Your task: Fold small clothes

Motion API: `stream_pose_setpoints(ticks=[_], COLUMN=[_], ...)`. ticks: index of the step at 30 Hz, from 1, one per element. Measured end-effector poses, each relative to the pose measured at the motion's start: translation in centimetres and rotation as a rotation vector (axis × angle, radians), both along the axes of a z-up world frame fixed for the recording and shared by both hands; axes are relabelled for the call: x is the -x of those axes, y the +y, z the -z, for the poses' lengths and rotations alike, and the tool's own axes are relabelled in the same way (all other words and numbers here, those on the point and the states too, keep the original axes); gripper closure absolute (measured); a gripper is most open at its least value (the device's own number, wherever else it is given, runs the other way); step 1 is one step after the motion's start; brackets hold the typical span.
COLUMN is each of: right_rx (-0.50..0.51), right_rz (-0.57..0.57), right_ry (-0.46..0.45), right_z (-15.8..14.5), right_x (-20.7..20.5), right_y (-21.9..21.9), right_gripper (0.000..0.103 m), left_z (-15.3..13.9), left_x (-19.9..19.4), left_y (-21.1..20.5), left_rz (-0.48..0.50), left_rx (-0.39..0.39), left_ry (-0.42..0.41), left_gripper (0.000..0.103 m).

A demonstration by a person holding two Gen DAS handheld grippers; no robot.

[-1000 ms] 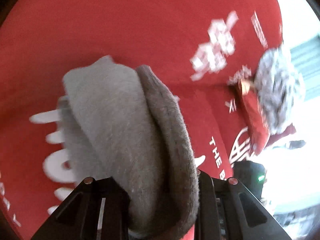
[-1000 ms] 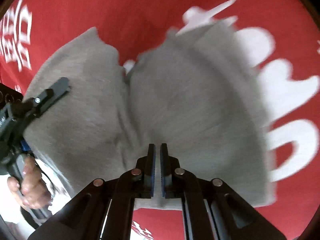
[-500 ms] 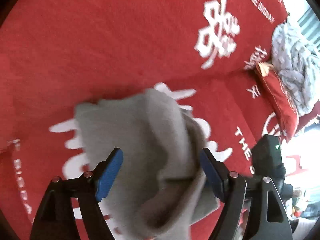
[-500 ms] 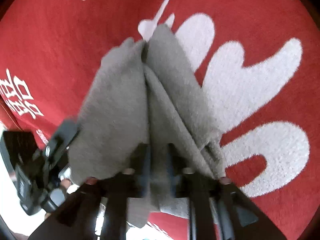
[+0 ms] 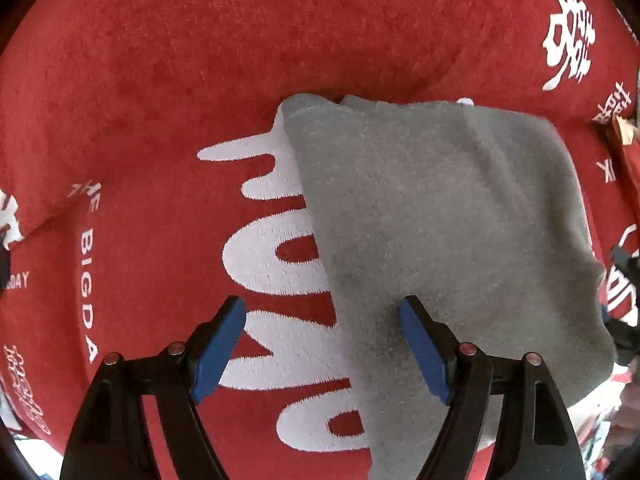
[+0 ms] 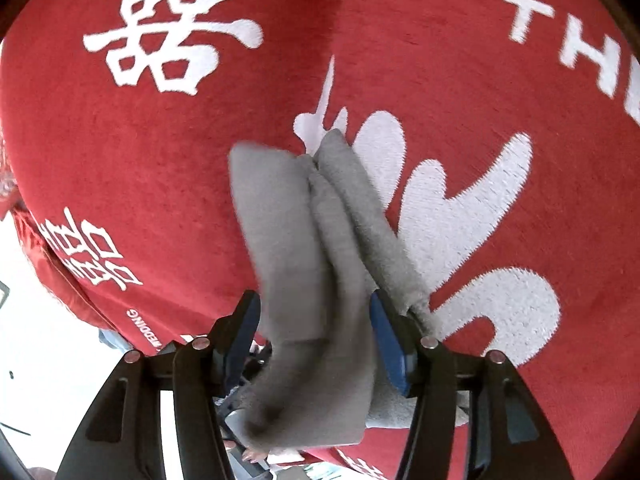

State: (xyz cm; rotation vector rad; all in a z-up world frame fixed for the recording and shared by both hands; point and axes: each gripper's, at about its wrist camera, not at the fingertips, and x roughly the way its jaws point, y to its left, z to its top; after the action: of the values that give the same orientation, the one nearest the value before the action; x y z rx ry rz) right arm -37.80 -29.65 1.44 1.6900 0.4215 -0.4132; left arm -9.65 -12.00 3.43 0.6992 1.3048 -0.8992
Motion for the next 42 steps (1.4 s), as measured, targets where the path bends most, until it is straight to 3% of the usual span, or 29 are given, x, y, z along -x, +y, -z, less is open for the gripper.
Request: stream_pose_setpoints(ticks=[4, 6, 7, 8, 9, 13, 15, 17, 21, 24, 26, 29, 34, 35, 36, 37, 40, 42], right_rx=[0.001, -0.002, 0.002, 0.014, 0.044, 0.122, 0.126, 0.103, 0.126, 0.095, 0.017, -0.077, -0.104, -0.097, -0.088, -0.084, -0.049, -0.018], right_rz=[0.007, -0.043, -0.087, -0.116, -0.161, -0.222, -0.233, -0.191, -0.080, -0.155, -0.231, -0.273, -0.147, -0.128, -0.119, -0.121, -0.162, -0.215], right_ry=[0.028, 0.090, 0.129, 0.140, 0.153, 0.155, 0.320, 0.393, 0.237, 0.085, 0.032, 0.042, 0.045, 0.039, 0.036, 0.039, 0.001, 0.051], right_z=[0.0, 0.2, 0.2, 0.1, -0.5, -2.4, -1.4, -0.5, -3.0, -4.5, -3.7, -0.6, 2.8, 2.8, 2.7, 2.6, 1.2, 1.2], right_x=[-1.0, -2.3, -3.0, -3.5, -4.3, -4.7, -3.9, -2.0, 1.4, 0.8, -1.0, -4.6, -6.8, -7.0, -7.3, -7.6, -8.4, -8.9], right_y=[-0.1, -0.3, -0.4, -0.4, -0.4, 0.0, 0.1, 0.2, 2.7, 6.7, 9.7, 13.4, 15.4, 15.5, 15.5, 15.5, 15.7, 16.3], right_gripper=[0.036, 0.036, 0.041, 0.068, 0.079, 0.080, 0.080, 0.060, 0.054, 0.054, 0.054, 0.054, 0.054, 0.060, 0.083, 0.095, 0.095, 0.096], left_z=[0.6, 0.6, 0.4, 0.2, 0.0, 0.2, 0.1, -0.3, -0.8, -1.1, -1.0, -0.3, 0.3, 0.3, 0.3, 0.1, -0.1, 0.7], left_x=[-1.0, -1.2, -1.2, -1.1, -1.0, -1.1, -1.5, -1.9, -3.3, -3.7, -3.6, -3.3, -3.1, -3.3, -3.4, -3.6, -3.8, -3.6], left_y=[0.6, 0.9, 1.0, 1.2, 1.3, 1.9, 2.3, 2.8, 3.8, 3.3, 2.5, 1.6, 2.3, 2.6, 2.9, 3.2, 4.0, 4.3], left_rz=[-0.052, -0.055, -0.048, -0.040, -0.025, 0.008, -0.005, -0.013, -0.035, -0.024, -0.011, 0.002, 0.034, 0.034, 0.031, 0.027, 0.036, 0.048], left_rx=[-0.008, -0.010, -0.011, -0.012, -0.013, -0.016, -0.014, -0.020, 0.019, 0.042, 0.038, 0.027, 0.016, 0.014, 0.016, 0.022, 0.025, -0.008], left_ry=[0.045, 0.046, 0.038, 0.028, 0.014, 0.002, 0.026, 0.032, 0.125, 0.118, 0.095, 0.098, 0.100, 0.101, 0.106, 0.111, 0.088, 0.072], left_gripper=[0.016, 0.016, 0.016, 0.016, 0.016, 0.016, 0.016, 0.016, 0.016, 0.016, 0.016, 0.016, 0.016, 0.016, 0.016, 0.016, 0.016, 0.016])
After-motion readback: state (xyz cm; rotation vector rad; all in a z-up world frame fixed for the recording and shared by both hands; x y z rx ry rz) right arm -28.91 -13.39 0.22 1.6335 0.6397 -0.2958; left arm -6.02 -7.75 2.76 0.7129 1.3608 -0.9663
